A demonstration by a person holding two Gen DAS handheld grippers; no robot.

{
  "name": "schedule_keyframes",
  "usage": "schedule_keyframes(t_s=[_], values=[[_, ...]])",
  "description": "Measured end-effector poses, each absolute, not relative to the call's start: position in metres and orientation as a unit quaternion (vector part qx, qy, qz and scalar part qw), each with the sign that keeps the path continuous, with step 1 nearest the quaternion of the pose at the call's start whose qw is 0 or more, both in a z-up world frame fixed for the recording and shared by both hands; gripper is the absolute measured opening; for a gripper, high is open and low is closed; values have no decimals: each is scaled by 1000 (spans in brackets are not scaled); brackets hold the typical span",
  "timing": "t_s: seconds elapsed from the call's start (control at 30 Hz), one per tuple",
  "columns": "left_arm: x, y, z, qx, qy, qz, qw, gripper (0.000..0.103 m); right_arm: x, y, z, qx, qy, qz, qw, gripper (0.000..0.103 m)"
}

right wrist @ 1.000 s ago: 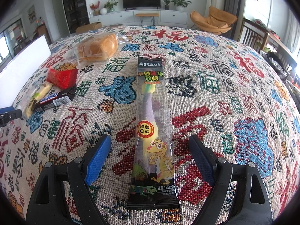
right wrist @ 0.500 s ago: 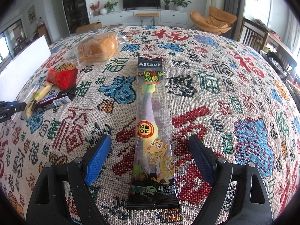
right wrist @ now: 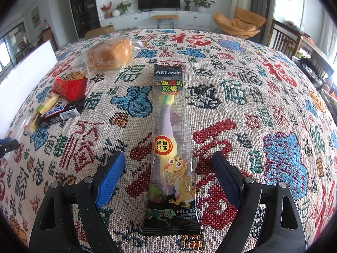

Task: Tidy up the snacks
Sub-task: 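Hold the Astavt candy stick in the right tool while the left reaches the clear tube, then close the left tool on the clear plastic tube and lift it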

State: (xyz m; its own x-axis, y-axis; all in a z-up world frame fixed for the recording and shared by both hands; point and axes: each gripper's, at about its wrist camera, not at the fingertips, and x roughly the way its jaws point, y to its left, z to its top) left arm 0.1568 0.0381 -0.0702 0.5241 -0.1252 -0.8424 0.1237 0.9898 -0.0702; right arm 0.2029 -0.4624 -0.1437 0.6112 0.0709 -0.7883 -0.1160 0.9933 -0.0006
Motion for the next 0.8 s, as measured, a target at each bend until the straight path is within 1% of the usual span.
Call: schedule_keyframes(t_s=[0.03,0.07,0.1,0.2,0.33,0.5,0.8], values=[[158,38,-70,-8,480,-79,874,43,203,-462,-144,-26,438,52,897,87],[159,36,-71,-14,477,-84,875,52,203,-463,-144,-26,438,52,897,87],[160,35,-71,-14,475,-84,876,58,203,-463,-144,-26,438,52,897,87],[160,26,-73,6,470,-79,879,64,203,-463,-144,-25,438,52,897,87],[157,17,-76,37,463,-76,882,69,203,-463,-144,-25,438,52,897,87],[160,19,-77,32,467,-67,881,75,203,-463,-144,-25,438,52,897,87],[161,19,-77,30,472,-61,879,75,203,-462,-144,-26,438,52,897,87]])
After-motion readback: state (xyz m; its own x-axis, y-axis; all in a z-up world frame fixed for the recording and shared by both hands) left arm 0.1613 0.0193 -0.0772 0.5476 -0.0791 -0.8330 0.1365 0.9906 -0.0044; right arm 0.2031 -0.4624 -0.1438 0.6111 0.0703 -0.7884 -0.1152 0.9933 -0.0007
